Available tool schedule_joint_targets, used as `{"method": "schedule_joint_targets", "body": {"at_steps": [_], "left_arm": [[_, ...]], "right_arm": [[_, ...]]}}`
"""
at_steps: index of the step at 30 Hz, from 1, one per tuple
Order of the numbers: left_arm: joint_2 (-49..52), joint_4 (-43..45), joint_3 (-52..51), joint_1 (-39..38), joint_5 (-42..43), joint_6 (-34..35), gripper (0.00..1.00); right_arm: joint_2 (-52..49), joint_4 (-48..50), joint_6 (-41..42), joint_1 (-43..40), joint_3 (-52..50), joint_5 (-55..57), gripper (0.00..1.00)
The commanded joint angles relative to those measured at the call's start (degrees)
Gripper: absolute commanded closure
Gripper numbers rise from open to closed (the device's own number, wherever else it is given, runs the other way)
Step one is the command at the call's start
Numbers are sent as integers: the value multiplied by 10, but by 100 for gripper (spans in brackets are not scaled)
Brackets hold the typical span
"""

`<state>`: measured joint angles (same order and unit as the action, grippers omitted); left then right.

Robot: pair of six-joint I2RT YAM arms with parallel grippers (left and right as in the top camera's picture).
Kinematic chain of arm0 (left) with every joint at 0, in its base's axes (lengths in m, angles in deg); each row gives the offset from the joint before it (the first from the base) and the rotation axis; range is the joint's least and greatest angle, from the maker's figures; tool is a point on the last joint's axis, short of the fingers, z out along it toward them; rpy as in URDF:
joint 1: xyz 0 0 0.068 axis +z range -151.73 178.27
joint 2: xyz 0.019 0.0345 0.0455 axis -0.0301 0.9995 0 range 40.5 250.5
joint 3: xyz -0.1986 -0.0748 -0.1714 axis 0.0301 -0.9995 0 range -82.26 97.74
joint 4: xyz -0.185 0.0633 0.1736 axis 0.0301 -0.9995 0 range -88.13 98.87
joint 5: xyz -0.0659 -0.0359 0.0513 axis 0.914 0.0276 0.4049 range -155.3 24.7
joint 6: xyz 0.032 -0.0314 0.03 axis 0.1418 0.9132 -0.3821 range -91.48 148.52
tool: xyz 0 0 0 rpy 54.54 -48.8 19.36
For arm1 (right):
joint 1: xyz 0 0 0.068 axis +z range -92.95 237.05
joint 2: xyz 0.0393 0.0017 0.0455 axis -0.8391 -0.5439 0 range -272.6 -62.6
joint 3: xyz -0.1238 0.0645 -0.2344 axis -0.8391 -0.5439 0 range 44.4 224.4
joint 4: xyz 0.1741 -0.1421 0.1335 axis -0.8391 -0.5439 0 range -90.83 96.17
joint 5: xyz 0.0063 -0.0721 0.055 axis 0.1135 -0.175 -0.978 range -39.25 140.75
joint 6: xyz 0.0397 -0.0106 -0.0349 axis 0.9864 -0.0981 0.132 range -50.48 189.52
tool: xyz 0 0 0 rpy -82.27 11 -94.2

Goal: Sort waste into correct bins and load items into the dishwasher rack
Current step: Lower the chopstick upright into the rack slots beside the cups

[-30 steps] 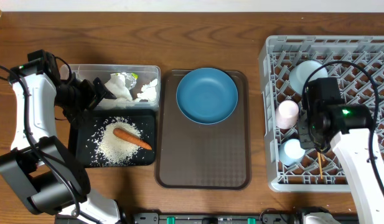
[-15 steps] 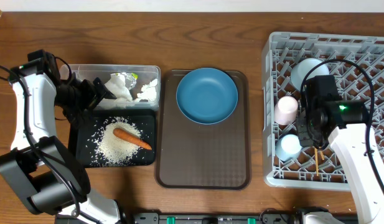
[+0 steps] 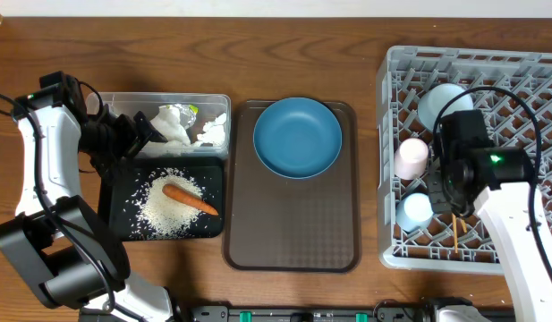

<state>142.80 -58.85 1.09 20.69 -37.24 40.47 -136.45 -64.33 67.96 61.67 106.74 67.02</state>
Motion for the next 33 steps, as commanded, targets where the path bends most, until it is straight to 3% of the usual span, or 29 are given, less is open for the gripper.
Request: {"method": "schedule_joint_targets", "body": {"at_steps": [1,33], "left_arm": [[-9,-4,10,1,-5,-3,2],[-9,-4,10,1,-5,-3,2]], "right_arm": [[25,0,-6,-5,-1,-3,99],[17,3,10,-47,-2,-19,99]]}}
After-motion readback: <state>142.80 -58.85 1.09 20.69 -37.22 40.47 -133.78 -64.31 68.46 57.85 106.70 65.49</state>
